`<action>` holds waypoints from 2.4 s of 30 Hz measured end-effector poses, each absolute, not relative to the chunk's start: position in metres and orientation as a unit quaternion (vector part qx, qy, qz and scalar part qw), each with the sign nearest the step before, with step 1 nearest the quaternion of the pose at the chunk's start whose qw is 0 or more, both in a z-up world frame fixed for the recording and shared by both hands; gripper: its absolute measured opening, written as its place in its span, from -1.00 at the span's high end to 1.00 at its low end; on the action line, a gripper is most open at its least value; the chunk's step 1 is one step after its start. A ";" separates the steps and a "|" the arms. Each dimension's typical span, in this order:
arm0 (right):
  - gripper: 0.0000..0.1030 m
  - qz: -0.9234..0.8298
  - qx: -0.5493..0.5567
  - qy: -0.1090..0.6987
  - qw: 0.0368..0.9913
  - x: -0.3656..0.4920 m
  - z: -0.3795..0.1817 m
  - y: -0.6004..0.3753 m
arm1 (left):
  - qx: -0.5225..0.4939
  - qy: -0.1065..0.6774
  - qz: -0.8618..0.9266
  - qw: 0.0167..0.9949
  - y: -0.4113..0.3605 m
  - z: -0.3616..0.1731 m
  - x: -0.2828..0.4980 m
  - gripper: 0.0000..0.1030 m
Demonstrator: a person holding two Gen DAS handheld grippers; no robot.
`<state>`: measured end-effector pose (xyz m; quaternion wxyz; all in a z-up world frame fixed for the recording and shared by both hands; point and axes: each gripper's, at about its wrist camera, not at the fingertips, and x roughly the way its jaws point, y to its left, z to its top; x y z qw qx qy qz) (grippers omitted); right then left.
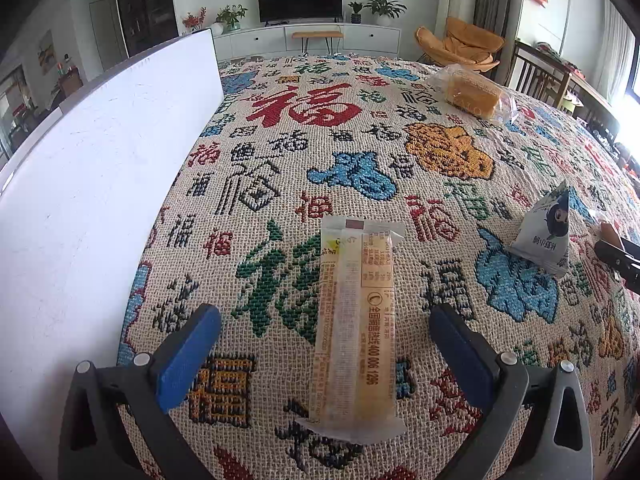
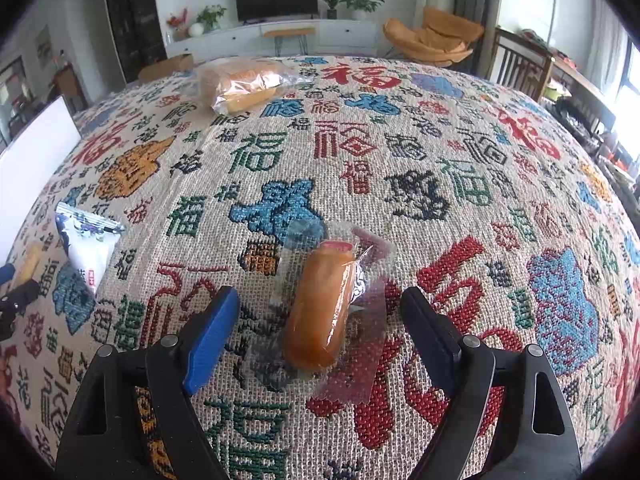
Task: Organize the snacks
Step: 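Close the right tool on the orange sausage while the left tool holds the bread bar, then carry both snacks over the white box and open both tools to drop them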
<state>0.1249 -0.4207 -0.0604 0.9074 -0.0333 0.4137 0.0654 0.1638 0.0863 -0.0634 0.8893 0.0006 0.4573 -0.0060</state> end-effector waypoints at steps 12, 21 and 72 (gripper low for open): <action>-0.66 0.065 -0.032 0.413 0.908 0.125 -0.061 -0.421 | 0.000 0.457 -0.006 0.889 0.086 -0.064 0.164 -1.00; -0.68 0.076 -0.029 0.422 0.903 0.129 -0.062 -0.420 | -0.001 0.517 -0.059 0.854 0.095 -0.056 0.173 -0.99; 0.55 0.264 -0.007 0.415 0.871 0.092 0.139 -0.330 | -0.208 0.319 -0.108 0.918 0.190 0.129 0.074 0.44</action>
